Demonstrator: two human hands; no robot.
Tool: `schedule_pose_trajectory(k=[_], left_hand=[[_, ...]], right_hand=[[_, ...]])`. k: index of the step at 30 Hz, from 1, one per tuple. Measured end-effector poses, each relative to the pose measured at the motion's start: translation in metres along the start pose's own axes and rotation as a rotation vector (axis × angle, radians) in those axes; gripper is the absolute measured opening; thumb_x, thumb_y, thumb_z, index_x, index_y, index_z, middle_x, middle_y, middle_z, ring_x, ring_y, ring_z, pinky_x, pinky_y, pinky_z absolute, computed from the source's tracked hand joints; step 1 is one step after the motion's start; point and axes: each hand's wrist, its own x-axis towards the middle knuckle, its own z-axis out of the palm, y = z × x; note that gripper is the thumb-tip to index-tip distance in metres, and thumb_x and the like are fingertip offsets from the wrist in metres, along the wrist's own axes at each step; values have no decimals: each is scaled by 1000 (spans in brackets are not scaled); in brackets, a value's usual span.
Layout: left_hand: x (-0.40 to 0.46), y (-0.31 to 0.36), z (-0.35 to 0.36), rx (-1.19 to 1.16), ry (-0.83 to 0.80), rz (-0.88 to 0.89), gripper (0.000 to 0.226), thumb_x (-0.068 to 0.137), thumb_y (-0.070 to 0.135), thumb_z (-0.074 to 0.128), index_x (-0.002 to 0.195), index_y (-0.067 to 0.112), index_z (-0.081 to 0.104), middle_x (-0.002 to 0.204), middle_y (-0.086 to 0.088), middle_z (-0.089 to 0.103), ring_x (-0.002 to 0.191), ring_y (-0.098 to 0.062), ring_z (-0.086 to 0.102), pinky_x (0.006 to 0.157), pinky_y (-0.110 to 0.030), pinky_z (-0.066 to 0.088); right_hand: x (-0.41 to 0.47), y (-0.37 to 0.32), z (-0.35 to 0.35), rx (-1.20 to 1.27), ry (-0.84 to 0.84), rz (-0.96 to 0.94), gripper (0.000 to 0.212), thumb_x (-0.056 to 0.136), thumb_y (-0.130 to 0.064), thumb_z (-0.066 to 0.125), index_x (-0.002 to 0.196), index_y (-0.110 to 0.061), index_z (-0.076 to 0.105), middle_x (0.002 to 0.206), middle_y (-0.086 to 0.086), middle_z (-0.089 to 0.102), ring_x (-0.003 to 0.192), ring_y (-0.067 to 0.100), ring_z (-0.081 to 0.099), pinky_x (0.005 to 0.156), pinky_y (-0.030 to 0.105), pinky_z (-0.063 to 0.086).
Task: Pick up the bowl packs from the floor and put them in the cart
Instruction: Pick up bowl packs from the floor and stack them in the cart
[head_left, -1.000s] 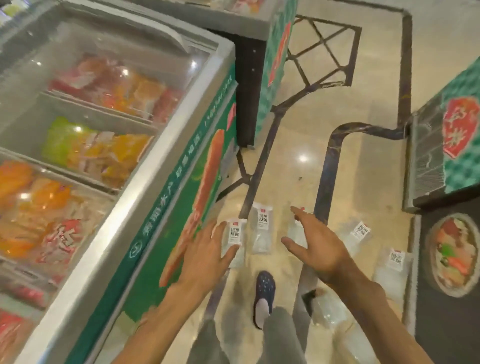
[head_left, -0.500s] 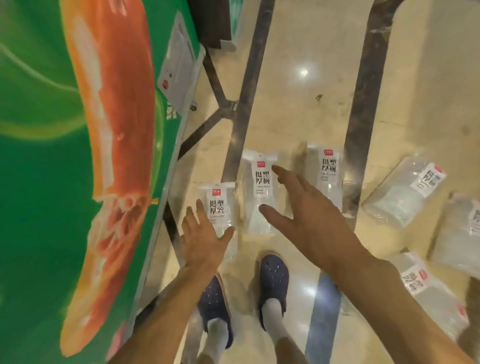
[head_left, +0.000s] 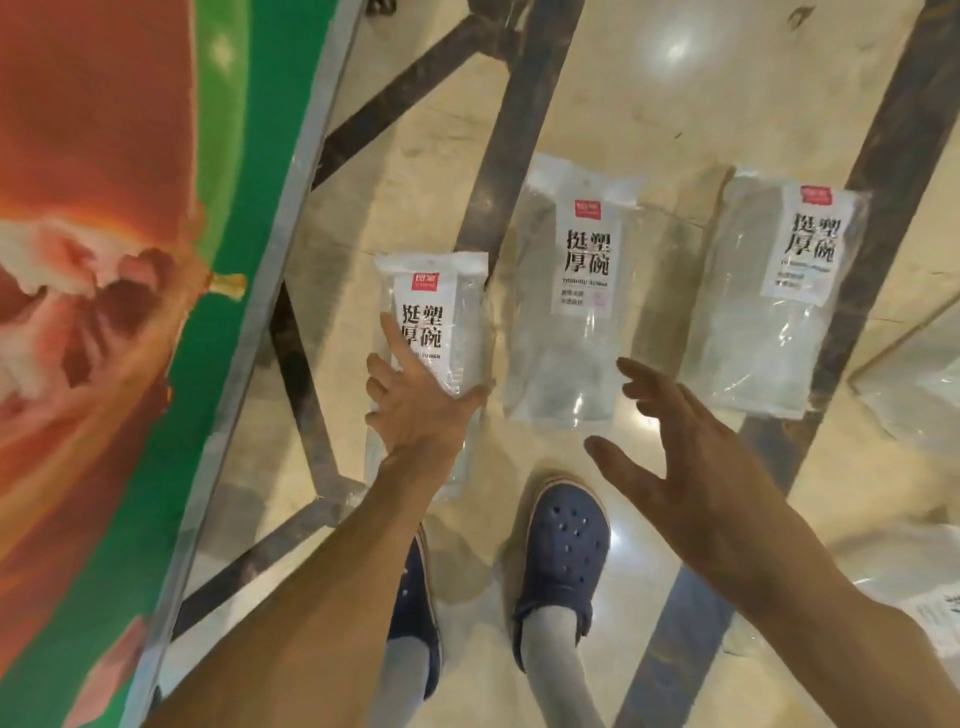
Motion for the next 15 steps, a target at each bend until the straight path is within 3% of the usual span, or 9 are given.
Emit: schedule_pose_trajectory(k=[3, 7, 11, 15], left_hand=[[-2, -11, -6, -9, 49, 21, 135, 67, 61, 86, 158, 32, -10, 143, -15, 35, 124, -37, 44, 97, -60, 49], [-13, -23, -34, -46, 47, 34, 130, 69, 54, 87, 159, 32, -5, 145, -17, 34, 127, -41, 41, 98, -62, 47], [-25, -39, -56, -100, 81, 22, 132, 65, 57, 88, 156, 39, -6, 142, -17, 37, 127, -42, 43, 95, -66, 48], [-26, -56, -65, -142, 74, 46, 132, 64, 54, 89, 156, 42, -4, 140, -14, 38, 122, -41, 46, 92, -67, 50]], right_hand=[[3, -9, 1, -2, -14, 29, 74, 95, -55, 57, 157, -37, 21, 151, -5, 48, 134, 19, 49, 103, 39, 45], [22, -31, -11, 107, 55, 83, 79, 94, -51, 63, 158, -30, 23, 153, -1, 46, 137, 21, 46, 107, 41, 43], [75, -34, 7, 192, 148, 185, 108, 85, -50, 76, 161, -22, 5, 160, 7, 29, 145, 30, 30, 112, 54, 39], [133, -22, 43, 184, 176, 419, 140, 68, -67, 82, 159, -25, -16, 167, 18, -6, 154, 42, 1, 116, 69, 23]])
